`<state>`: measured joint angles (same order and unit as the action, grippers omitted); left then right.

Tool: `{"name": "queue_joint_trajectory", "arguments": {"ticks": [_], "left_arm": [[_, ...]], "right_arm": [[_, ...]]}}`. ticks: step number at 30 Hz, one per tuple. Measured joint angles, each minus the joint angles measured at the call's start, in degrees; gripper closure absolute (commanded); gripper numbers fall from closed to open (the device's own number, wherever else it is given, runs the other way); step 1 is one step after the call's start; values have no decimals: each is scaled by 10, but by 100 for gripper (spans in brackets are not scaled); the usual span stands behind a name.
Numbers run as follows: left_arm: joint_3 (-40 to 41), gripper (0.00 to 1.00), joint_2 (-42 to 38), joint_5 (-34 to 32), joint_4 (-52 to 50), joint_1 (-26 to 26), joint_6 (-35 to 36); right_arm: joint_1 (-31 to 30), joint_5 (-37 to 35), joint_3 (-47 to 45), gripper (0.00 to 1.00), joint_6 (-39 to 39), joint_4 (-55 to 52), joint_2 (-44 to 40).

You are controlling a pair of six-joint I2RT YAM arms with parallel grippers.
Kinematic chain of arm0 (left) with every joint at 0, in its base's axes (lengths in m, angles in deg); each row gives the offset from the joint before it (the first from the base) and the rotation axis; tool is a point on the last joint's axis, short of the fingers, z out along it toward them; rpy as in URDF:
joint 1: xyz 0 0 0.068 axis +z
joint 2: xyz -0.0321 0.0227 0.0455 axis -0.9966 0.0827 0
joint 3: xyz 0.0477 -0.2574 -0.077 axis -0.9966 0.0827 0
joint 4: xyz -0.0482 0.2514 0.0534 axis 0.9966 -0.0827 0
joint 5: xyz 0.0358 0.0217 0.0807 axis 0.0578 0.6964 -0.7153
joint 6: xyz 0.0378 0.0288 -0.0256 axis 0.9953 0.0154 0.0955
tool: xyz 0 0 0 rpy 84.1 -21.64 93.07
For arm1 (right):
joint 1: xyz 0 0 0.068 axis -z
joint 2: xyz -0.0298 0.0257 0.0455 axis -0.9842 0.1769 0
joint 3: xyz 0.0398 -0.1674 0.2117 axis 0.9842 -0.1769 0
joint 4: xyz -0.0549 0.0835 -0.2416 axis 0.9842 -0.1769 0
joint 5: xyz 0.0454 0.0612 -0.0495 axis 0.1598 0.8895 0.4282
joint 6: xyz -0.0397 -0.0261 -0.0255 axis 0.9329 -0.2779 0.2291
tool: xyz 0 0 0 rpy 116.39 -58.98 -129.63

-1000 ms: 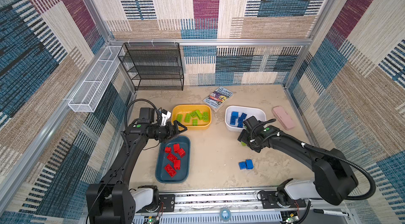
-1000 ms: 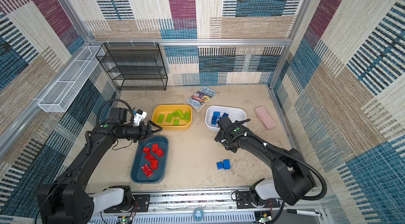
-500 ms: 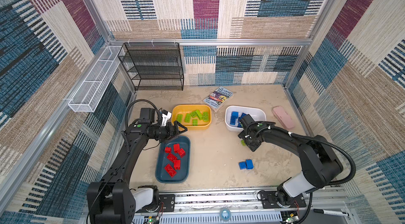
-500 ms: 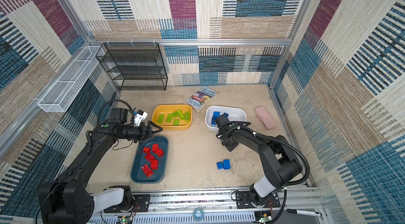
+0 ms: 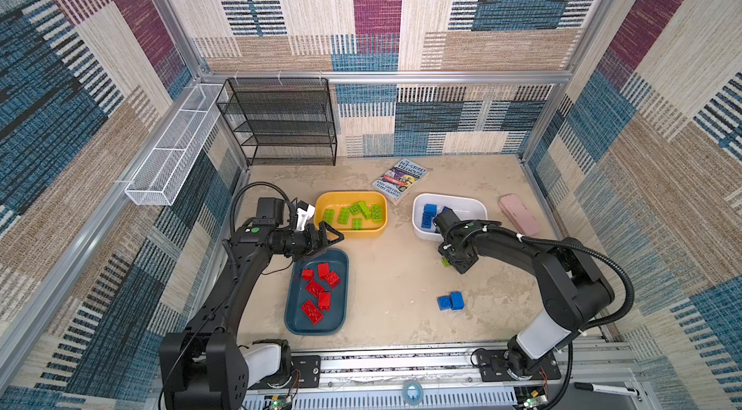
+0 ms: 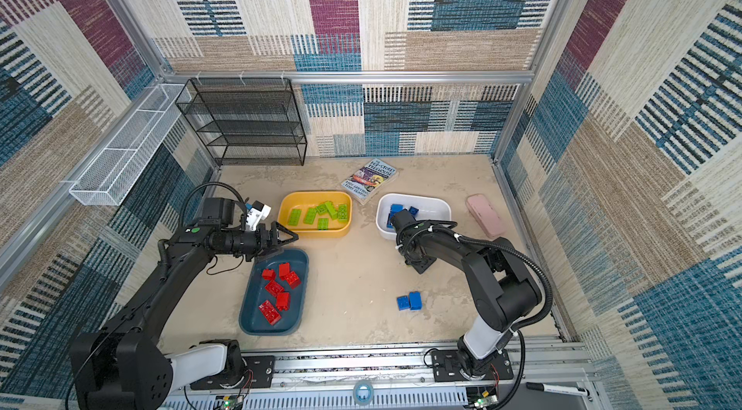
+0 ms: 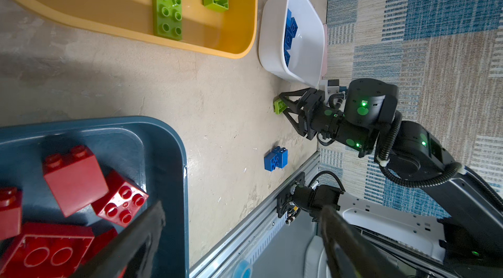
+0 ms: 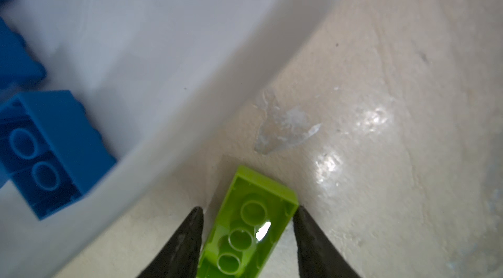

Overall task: Sort the legos into containers by color
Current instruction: Pick up the lego from the middle-right of the table.

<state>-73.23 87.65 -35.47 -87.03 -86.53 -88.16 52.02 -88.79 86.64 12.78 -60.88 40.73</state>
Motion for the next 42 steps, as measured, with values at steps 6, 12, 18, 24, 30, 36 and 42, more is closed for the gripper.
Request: {"name": "queue_joint_trajectory", "arguments": {"ticks": [6, 12, 18, 24, 30, 36, 42], "left_arm": [[-5, 8, 12, 2, 0, 0, 3], [-6, 8, 19, 2, 2, 0, 6], [-5, 8, 15, 2, 2, 0, 7], [-5, 8, 11, 2, 2, 0, 7], [-12, 8, 0, -4, 2, 1, 7], [-13, 8, -22, -20, -2, 8, 5], [-13, 8, -42, -33, -8, 20, -4]], "right_arm": [[0, 5, -43, 50, 3, 5, -37], [0, 7, -53, 56, 12, 11, -44], [0, 4, -56, 67, 26, 6, -44], [0, 16, -56, 69, 37, -26, -69], [-52, 3, 25, 68, 42, -80, -124], [-122, 3, 146, 67, 68, -83, -102], [-156, 37, 304, 65, 203, -6, 33]]}}
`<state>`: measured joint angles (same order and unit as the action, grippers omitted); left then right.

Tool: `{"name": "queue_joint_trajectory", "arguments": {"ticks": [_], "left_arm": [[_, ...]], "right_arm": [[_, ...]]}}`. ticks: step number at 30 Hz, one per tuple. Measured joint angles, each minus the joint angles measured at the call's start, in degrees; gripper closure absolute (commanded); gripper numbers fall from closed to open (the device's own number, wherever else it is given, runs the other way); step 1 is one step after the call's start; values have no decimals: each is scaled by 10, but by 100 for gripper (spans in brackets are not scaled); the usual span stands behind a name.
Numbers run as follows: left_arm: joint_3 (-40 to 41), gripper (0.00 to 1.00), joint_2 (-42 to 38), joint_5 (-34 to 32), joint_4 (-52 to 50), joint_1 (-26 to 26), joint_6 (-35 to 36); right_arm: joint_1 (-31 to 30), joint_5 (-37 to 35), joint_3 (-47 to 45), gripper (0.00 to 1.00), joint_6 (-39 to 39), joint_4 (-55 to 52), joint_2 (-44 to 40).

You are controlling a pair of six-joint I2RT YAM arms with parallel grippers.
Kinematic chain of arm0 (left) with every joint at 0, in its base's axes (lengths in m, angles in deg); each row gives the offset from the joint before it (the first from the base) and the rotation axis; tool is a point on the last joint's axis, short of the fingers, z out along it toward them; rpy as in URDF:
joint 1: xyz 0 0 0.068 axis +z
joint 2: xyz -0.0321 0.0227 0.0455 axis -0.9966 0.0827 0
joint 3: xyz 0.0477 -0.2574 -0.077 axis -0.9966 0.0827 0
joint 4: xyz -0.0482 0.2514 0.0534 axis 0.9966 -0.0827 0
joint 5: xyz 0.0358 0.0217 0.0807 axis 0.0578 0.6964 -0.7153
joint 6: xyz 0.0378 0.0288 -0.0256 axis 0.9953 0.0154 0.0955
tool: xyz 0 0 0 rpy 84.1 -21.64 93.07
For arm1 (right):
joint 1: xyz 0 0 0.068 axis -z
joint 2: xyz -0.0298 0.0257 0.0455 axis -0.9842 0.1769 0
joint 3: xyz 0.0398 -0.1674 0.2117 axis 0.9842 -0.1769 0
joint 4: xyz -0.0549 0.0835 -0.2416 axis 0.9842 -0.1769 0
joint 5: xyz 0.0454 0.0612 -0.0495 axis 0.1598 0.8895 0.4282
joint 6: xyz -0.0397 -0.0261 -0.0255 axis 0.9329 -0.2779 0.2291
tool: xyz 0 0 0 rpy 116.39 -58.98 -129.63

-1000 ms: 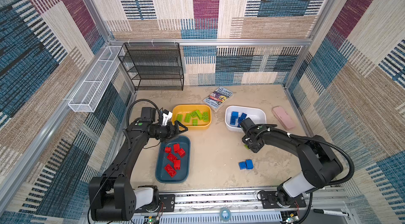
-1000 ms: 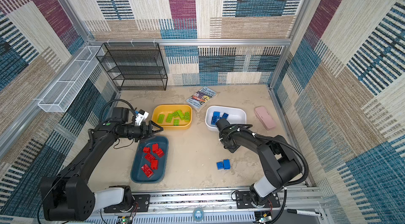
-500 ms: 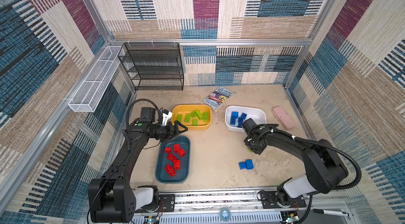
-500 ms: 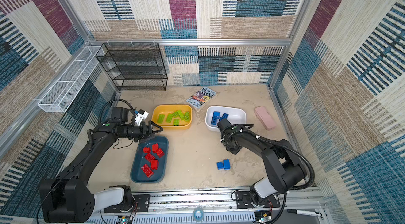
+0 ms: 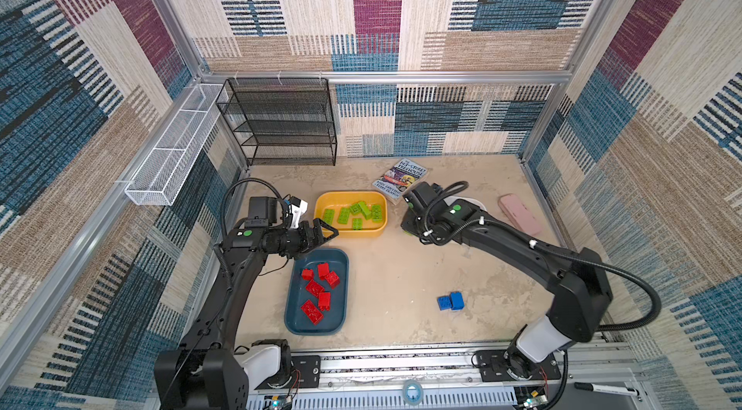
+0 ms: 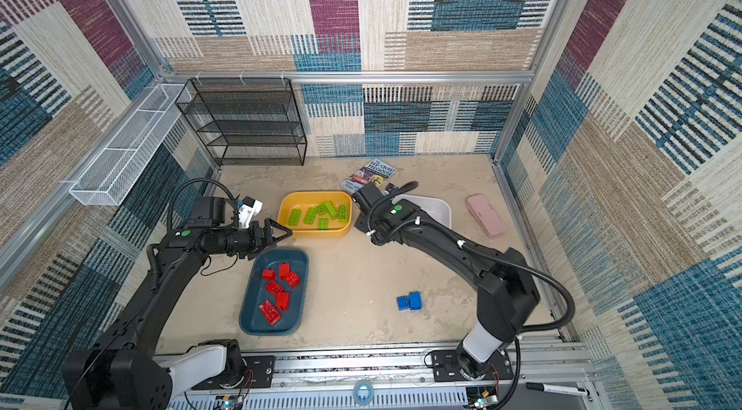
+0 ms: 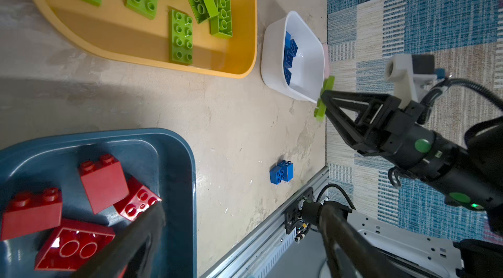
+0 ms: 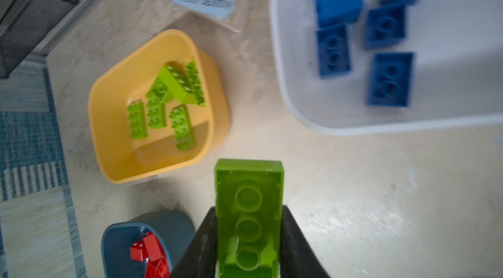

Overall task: Sort the legos into containers by color
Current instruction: Pick up the lego from the middle-right of the table, then place the lego in the container.

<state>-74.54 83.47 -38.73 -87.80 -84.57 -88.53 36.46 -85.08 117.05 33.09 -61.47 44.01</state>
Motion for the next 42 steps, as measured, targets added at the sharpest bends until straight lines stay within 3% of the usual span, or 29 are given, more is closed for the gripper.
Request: {"name": "queue_joint_trajectory", "arguments": {"ticks": [8, 16, 24, 31, 36, 42], "left_arm": [[1, 8, -10, -3, -16, 11, 0], [10, 8, -13, -10, -26, 16, 1], [9, 7, -8, -10, -27, 17, 3], [2, 8, -5, -10, -29, 17, 7], [1, 8, 3, 6, -29, 17, 7], [1, 8, 10, 34, -28, 8, 7]], "right_arm": [[-21, 64, 181, 63, 166, 59, 184], [-24, 87, 232, 61, 269, 53, 284], [-23, 63, 235, 41, 339, 41, 308], [-17, 35, 213, 34, 353, 29, 225], [-17, 28, 77, 25, 325, 27, 83], [-18, 21, -120, 16, 239, -40, -85]]}}
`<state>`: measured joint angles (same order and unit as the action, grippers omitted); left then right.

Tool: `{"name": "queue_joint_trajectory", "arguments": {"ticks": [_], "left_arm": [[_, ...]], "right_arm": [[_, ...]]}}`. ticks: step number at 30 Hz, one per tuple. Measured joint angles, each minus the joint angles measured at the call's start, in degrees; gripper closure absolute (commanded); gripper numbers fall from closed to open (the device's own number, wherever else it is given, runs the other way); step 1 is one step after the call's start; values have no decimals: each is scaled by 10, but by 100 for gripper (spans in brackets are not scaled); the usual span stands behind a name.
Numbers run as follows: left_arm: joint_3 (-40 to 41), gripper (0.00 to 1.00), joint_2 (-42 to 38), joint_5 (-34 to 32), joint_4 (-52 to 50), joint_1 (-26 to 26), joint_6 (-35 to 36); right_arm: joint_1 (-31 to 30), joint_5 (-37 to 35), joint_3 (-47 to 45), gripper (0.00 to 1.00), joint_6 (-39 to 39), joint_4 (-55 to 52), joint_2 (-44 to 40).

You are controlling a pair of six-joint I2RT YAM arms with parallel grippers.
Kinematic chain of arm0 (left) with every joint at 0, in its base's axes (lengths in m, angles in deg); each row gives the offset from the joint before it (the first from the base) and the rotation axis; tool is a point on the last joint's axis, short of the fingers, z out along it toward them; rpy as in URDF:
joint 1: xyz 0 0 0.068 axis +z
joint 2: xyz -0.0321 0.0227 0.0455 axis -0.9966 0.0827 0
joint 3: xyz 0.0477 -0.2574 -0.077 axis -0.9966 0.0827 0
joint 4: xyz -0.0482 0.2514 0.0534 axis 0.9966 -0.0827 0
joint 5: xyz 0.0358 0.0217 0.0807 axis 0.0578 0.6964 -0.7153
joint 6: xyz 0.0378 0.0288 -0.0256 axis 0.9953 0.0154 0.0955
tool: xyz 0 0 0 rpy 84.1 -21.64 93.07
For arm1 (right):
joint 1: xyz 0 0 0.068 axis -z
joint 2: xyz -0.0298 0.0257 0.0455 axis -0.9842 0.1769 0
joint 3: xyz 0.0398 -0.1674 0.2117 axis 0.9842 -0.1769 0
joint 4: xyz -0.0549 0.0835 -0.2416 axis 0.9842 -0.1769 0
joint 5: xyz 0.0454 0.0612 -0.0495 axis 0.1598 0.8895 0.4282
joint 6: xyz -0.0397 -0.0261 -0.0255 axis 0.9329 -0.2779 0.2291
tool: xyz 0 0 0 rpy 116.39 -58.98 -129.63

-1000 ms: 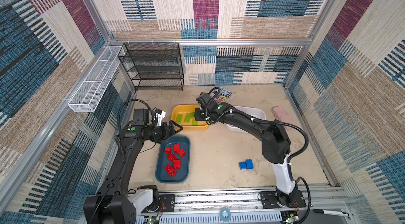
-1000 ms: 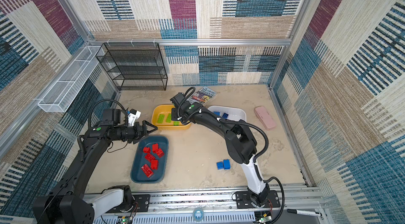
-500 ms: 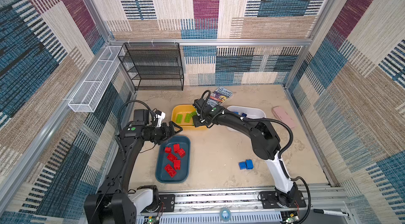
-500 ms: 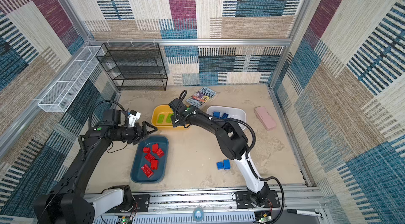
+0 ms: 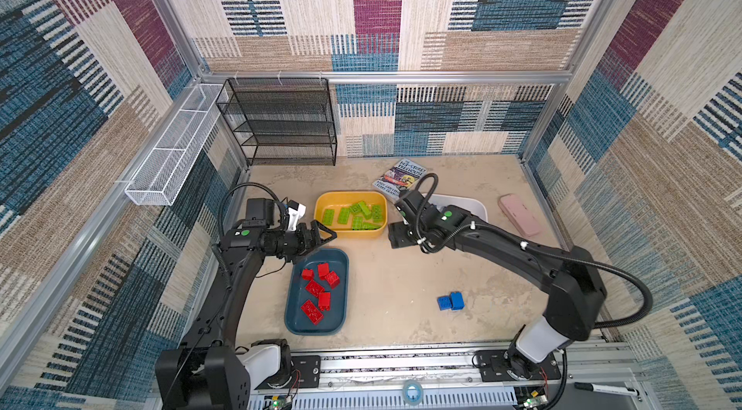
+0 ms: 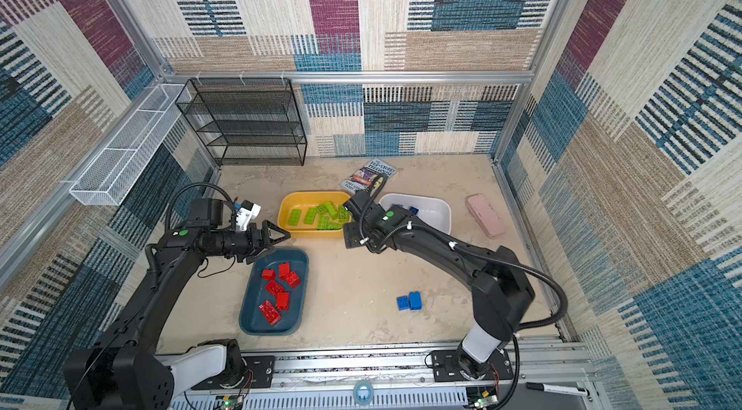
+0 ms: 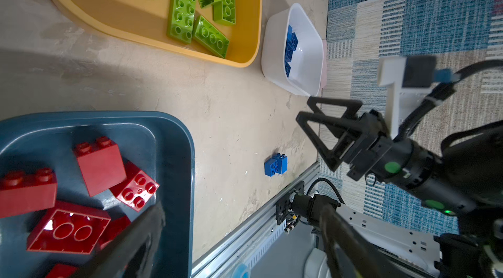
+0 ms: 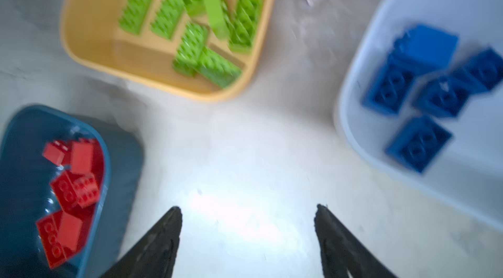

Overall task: Sort the legos into containers by color
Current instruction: Place the lego in the container, then pick up the lego from the bottom-right of the table.

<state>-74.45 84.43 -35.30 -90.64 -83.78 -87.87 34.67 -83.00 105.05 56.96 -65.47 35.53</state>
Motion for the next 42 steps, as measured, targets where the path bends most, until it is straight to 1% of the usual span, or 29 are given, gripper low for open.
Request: {"name": "queue_joint_trajectory", "arguments": {"ticks": [5, 8, 10, 14, 18, 27, 36, 42], "left_arm": [[9, 8, 0, 11, 2, -23, -3], [15, 8, 0, 13, 9, -38, -9], [20, 8, 0, 13, 14, -47, -14], [29, 8, 0, 12, 26, -62, -24], [35, 8, 2, 11, 35, -68, -26], [50, 8, 12, 3, 54, -78, -37], [50, 8, 17, -2, 60, -85, -38], [50, 8, 15, -3, 60, -87, -39]], "right_arm": [[-1, -11, -120, 13, -82, -61, -104], [-2, -16, -177, 13, -121, -85, -143], [-2, -16, -208, 15, -139, -89, -159], [-2, -2, -259, 21, -154, -75, -175], [-2, 10, -283, 25, -158, -61, -184], [-2, -2, -326, 41, -193, -77, -208], [-2, -5, -352, 50, -201, -56, -192], [1, -19, -348, 64, -200, -46, -172]]}}
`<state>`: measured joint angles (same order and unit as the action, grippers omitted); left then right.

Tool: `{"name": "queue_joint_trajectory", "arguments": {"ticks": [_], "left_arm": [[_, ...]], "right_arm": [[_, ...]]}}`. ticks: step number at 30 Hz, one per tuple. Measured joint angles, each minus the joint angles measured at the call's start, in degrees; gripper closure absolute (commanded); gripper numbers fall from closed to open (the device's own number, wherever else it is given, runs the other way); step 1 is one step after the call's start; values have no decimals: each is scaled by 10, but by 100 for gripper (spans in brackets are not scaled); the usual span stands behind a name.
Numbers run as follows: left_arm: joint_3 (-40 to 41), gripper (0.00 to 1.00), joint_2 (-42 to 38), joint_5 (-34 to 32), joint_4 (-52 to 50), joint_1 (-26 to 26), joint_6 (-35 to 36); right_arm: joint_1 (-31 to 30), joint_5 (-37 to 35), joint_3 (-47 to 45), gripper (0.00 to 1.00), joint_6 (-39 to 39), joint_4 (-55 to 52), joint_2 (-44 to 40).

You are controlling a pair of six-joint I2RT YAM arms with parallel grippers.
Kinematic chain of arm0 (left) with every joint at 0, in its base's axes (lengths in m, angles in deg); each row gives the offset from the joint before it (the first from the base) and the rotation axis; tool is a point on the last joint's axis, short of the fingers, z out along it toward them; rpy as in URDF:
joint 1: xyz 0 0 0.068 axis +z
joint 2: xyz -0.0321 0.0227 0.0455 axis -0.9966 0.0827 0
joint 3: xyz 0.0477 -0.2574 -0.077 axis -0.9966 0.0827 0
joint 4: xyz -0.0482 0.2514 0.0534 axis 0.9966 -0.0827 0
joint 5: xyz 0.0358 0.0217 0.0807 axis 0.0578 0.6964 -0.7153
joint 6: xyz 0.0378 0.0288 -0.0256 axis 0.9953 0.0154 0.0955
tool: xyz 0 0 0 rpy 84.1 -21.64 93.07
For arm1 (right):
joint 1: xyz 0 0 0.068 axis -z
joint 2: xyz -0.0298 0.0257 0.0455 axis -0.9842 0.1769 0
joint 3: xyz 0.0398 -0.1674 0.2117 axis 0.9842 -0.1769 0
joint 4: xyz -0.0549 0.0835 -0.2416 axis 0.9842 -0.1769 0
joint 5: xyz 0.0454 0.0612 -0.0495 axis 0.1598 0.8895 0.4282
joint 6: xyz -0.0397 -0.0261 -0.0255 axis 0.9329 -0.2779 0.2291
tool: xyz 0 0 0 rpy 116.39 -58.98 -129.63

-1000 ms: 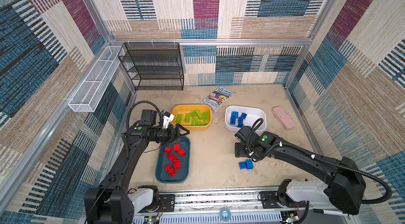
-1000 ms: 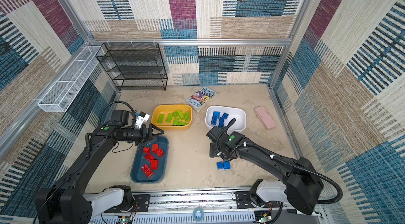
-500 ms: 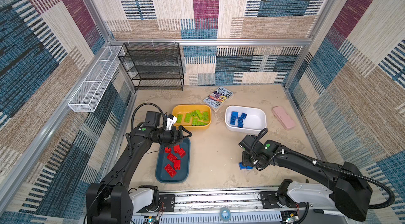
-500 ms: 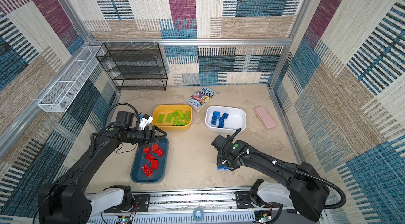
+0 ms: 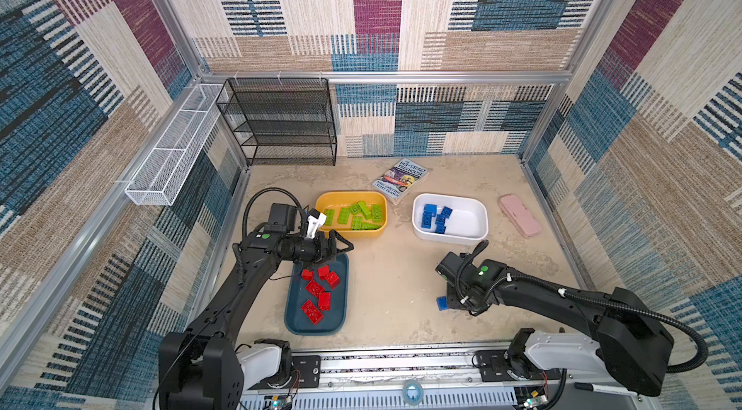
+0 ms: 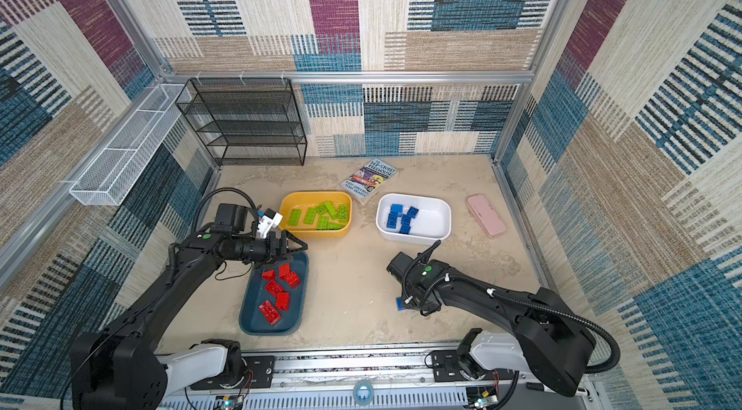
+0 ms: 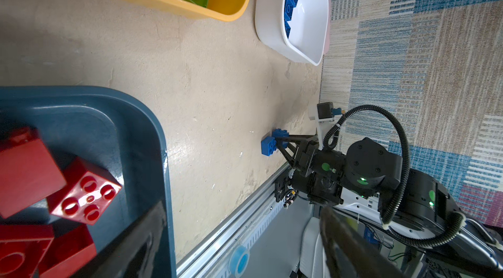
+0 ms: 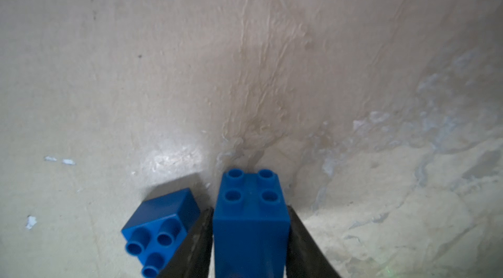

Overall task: Sort the legos into containers by color
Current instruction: Pick up the lego from the bottom-right of the table, then place the lego in the container.

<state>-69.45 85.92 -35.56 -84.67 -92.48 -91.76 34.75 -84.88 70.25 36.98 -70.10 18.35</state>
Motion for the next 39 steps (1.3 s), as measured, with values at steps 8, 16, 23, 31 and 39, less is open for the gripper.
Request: {"name": "queue_joint_trajectory", "arguments": {"ticks": [8, 16, 23, 31, 39], "left_arm": [[0, 8, -2, -2, 0, 0, -3], [-17, 8, -2, -2, 0, -1, -12], [-24, 9, -11, -1, 0, -2, -17], [-24, 9, -12, 1, 0, -4, -19], [-24, 9, -12, 1, 0, -4, -23]], "right_arm": [[43, -28, 116, 72, 41, -23, -10], [164, -58, 280, 72, 185, 18, 84], [234, -56, 337, 73, 309, 88, 223], [281, -49, 382, 63, 367, 153, 342], [284, -28, 387, 35, 383, 165, 324]]}}
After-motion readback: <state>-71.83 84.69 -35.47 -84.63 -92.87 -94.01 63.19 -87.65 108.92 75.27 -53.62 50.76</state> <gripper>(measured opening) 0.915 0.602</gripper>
